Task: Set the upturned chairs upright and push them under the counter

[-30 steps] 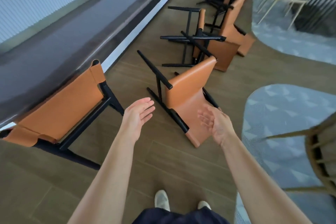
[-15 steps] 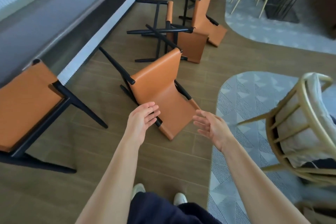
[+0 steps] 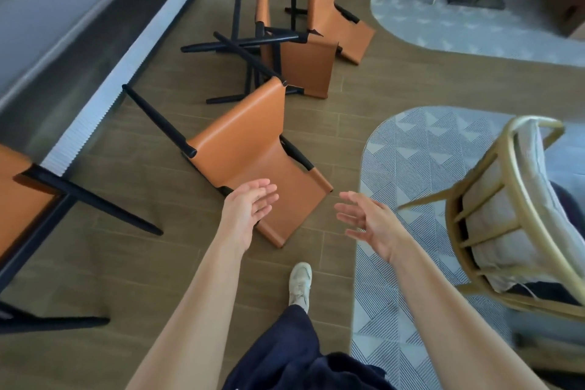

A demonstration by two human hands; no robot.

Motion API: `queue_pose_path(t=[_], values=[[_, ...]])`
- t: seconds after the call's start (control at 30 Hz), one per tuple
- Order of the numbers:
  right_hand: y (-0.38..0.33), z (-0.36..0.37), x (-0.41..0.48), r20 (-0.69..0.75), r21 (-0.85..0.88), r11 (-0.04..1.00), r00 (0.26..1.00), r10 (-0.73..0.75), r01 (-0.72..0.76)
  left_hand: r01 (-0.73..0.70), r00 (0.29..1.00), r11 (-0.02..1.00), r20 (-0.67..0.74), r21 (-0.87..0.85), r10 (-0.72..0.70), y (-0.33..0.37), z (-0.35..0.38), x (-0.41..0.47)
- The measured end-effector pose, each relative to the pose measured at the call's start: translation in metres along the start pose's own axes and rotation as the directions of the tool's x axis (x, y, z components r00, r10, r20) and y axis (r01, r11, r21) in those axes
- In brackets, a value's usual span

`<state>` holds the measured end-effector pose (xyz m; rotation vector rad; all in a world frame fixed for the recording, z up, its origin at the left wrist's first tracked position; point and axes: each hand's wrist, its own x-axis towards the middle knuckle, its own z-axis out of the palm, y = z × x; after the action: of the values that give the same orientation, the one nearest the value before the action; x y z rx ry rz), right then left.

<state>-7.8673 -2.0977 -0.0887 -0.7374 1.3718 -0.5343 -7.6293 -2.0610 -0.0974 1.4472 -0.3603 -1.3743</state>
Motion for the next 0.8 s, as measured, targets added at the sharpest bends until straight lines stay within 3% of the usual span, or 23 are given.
queue_pose_path(t=[0.3, 0.63, 0.8], values=[[-0.062, -0.016, 0.096, -0.077, 0.016, 0.997, 0.994, 0.072, -0.07, 0.055, 0.998, 0.99, 0.001, 0.127, -0.055, 0.031, 0.054, 0.099], [-0.109, -0.055, 0.188, -0.017, 0.026, 0.998, 0.998, 0.064, -0.063, 0.073, 0.993, 0.989, -0.098, 0.126, -0.061, 0.038, 0.117, 0.167], [-0.122, -0.073, 0.24, 0.06, -0.073, 0.994, 0.995, 0.081, -0.077, 0.072, 0.979, 0.996, -0.196, 0.05, -0.06, 0.014, 0.148, 0.19]])
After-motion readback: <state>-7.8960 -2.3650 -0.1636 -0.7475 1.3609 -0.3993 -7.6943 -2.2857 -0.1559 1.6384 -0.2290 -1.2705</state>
